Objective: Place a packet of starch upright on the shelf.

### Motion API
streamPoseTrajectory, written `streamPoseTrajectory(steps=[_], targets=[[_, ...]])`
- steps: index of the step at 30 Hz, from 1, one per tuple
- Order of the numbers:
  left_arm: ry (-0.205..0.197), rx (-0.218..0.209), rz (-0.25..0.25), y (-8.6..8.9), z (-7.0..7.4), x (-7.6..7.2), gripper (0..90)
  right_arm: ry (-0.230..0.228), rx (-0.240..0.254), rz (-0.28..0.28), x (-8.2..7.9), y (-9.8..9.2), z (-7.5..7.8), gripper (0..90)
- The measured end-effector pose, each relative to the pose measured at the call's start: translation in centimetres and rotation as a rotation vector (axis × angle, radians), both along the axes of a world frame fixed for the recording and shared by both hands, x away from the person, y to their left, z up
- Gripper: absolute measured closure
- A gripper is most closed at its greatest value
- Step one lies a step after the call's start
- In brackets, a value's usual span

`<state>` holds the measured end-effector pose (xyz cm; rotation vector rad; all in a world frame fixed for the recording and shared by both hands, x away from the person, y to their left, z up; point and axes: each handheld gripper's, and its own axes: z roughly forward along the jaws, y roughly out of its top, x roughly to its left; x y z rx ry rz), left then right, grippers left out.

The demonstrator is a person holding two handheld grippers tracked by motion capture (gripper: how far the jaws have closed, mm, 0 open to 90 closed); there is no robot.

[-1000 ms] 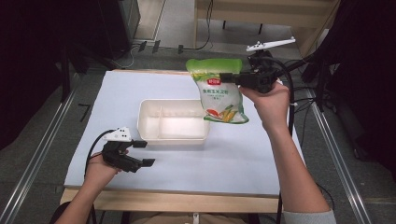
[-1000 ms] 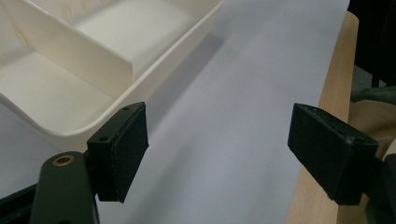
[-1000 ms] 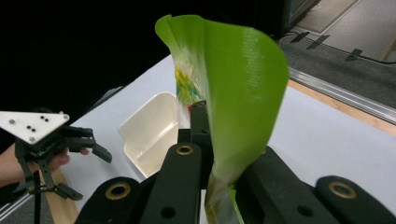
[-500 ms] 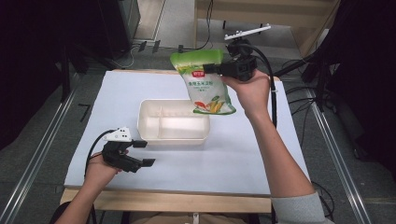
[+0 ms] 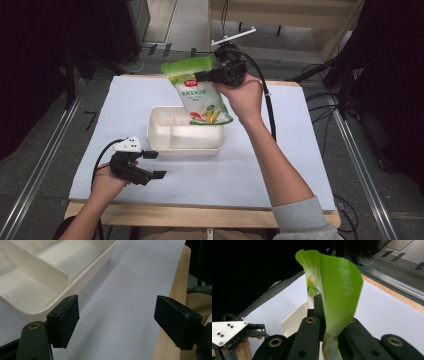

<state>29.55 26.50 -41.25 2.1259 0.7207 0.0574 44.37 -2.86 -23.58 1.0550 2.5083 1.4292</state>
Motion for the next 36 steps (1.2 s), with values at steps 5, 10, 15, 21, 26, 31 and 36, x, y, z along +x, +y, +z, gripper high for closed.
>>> streamPoseTrajectory(steps=[5, 10, 15, 21, 26, 31, 36], targets=[[0.002, 0.005, -0.007, 0.1, -0.1, 0.1, 21.0, 0.016, 0.002, 0.013, 0.4, 1.5, -0.6, 90.0], [-0.001, 0.001, 0.013, 0.3, 0.0, 0.1, 21.1, 0.024, -0.007, 0.025, 0.7, 3.1, -1.4, 90.0], [0.002, 0.000, 0.013, 0.3, 0.0, 0.1, 21.1, 0.038, -0.019, 0.036, 0.9, 4.5, -2.6, 90.0], [-0.010, 0.017, 0.020, 0.3, 0.1, 0.1, 21.1, 0.055, -0.021, 0.057, 0.8, 5.4, -4.4, 90.0], [-0.003, 0.013, 0.017, 0.2, 0.0, 0.1, 21.1, 0.077, -0.068, 0.051, 1.0, 5.2, -7.0, 90.0], [0.000, 0.021, 0.011, 0.2, 0.0, 0.1, 21.1, 0.102, -0.027, 0.024, 1.8, 3.3, -8.9, 89.6], [0.008, 0.026, 0.006, 0.0, -0.1, 0.1, 21.1, 0.100, -0.044, -0.013, 2.5, 1.6, -9.5, 89.2]])
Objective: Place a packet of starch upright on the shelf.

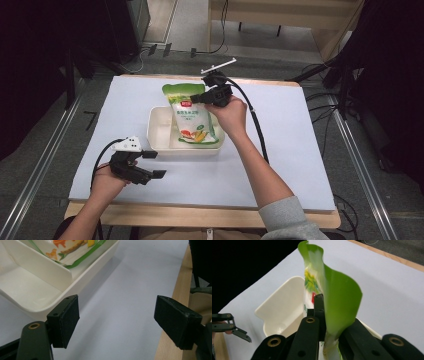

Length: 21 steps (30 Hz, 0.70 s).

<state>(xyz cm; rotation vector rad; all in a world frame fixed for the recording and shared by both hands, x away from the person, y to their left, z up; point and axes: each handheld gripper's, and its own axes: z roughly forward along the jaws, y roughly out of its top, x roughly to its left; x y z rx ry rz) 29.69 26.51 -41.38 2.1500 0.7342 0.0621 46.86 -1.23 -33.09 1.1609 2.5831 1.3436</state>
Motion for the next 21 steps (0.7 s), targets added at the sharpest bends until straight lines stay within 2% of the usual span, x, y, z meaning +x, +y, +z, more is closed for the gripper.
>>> streamPoseTrajectory(steps=[8, 12, 13, 19, 21], targets=[[-0.001, 0.004, -0.005, -0.1, 0.0, 0.0, 21.1, 0.027, 0.011, -0.048, 0.7, -2.4, -1.4, 87.8], [-0.001, 0.000, -0.007, 0.0, 0.0, 0.0, 21.1, 0.057, 0.048, -0.062, 1.0, -3.3, -1.9, 83.7], [-0.001, -0.002, -0.008, -0.1, 0.0, 0.1, 21.1, 0.053, 0.047, -0.058, 1.0, -3.4, -2.0, 82.7], [-0.004, -0.003, -0.011, -0.1, 0.0, 0.1, 21.1, 0.017, 0.017, -0.056, 0.8, -3.5, -1.9, 67.5], [-0.005, -0.003, -0.013, -0.1, 0.0, 0.1, 21.1, 0.016, 0.023, -0.044, 0.9, -3.6, -1.9, 59.2]])
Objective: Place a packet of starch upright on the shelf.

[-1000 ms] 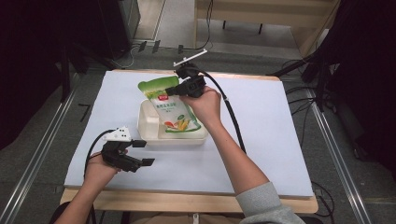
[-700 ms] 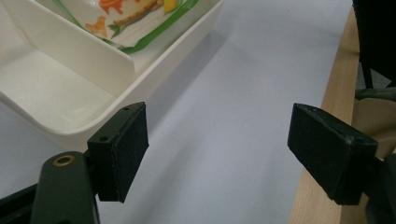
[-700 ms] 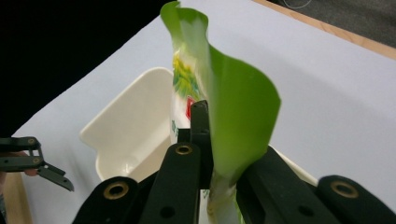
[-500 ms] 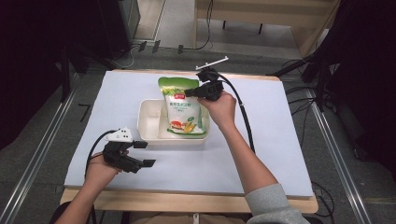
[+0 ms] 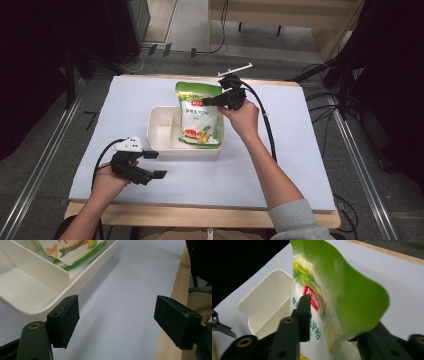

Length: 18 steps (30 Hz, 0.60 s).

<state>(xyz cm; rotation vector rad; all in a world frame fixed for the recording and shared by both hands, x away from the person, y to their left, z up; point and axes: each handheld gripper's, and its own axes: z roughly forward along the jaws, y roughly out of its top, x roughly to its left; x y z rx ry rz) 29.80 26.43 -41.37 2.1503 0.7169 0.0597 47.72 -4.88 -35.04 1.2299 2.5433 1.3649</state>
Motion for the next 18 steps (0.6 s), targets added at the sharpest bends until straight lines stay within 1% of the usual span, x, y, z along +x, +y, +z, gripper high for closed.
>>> streamPoseTrajectory(steps=[2, 3, 4, 6, 7, 8, 9, 13, 14, 18], targets=[[0.000, -0.004, 0.002, 0.0, 0.0, 0.0, 21.1, 0.024, 0.019, 0.010, 0.1, -0.1, -0.2, 47.9], [0.001, -0.004, 0.001, 0.0, 0.0, 0.0, 21.1, 0.025, 0.027, 0.013, 0.1, -0.2, -0.3, 43.7], [0.001, -0.002, 0.001, -0.1, 0.0, 0.0, 21.1, 0.031, 0.023, 0.015, 0.1, -0.2, -0.3, 41.2], [0.001, -0.004, 0.001, -0.1, 0.0, 0.0, 21.1, 0.004, -0.009, 0.019, -0.1, -0.4, -0.4, 37.8], [0.001, -0.004, 0.000, -0.1, 0.0, 0.0, 21.1, -0.006, -0.023, 0.007, -0.2, -0.5, -0.4, 35.9], [0.001, -0.005, 0.001, 0.0, 0.0, 0.0, 21.1, -0.012, -0.037, 0.000, -0.3, -0.7, -0.4, 34.9], [0.002, -0.005, 0.000, 0.0, 0.0, 0.0, 21.1, -0.009, -0.035, -0.002, -0.3, -1.0, -0.4, 34.9], [0.002, -0.005, 0.001, 0.0, 0.0, 0.0, 21.1, -0.002, -0.009, -0.005, -0.5, -2.3, -0.5, 33.9], [0.001, -0.004, 0.002, -0.1, 0.0, 0.0, 21.1, -0.007, -0.007, -0.009, -0.7, -2.6, -0.5, 33.9], [0.000, -0.006, 0.002, -0.1, 0.0, 0.0, 21.1, -0.014, -0.023, -0.006, -1.5, -3.4, -0.7, 34.0]])
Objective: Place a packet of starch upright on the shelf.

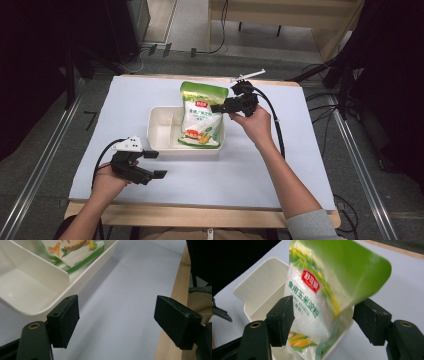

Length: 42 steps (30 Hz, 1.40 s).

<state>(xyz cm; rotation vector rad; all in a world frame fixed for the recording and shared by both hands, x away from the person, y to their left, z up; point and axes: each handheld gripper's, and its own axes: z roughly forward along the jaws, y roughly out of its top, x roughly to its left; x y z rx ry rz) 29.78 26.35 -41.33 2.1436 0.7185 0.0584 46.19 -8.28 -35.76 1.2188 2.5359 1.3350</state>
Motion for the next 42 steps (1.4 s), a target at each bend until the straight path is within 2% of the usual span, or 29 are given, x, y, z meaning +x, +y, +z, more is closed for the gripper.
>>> streamPoseTrajectory(steps=[5, 7, 14, 21, 23, 25, 27, 32, 37, 42], targets=[[-0.001, 0.004, 0.000, 0.1, 0.0, 0.0, 21.0, -0.002, -0.028, 0.000, -1.1, -1.0, -0.2, 34.1], [0.000, 0.007, -0.002, 0.1, 0.0, 0.0, 21.1, -0.018, -0.037, 0.004, -1.6, -1.3, -0.2, 34.1], [0.001, 0.003, 0.006, 0.2, 0.0, 0.0, 21.1, -0.035, -0.054, 0.037, -3.8, -2.2, -0.5, 34.0], [-0.002, 0.001, 0.013, 0.2, 0.0, -0.1, 21.0, -0.043, -0.036, 0.042, -6.4, -3.2, -1.1, 34.1], [-0.004, 0.011, 0.009, 0.2, 0.1, -0.1, 21.0, -0.048, -0.036, 0.055, -7.3, -3.3, -1.6, 34.5], [-0.005, 0.004, 0.009, 0.2, 0.1, -0.1, 21.0, -0.055, -0.046, 0.073, -8.2, -3.5, -2.0, 34.8], [-0.003, 0.005, 0.007, 0.2, 0.1, -0.1, 21.0, -0.045, -0.045, 0.087, -9.0, -3.6, -2.5, 35.2], [-0.003, 0.001, 0.008, 0.1, 0.1, -0.1, 21.0, -0.060, -0.036, 0.092, -10.8, -4.5, -3.6, 34.7], [-0.011, 0.001, -0.001, 0.3, 0.2, 0.1, 21.0, -0.112, -0.014, 0.081, -12.1, -5.4, -5.6, 33.2], [-0.010, 0.009, -0.002, 0.3, 0.3, 0.1, 21.1, -0.065, -0.042, 0.092, -12.5, -5.4, -7.5, 32.1]])
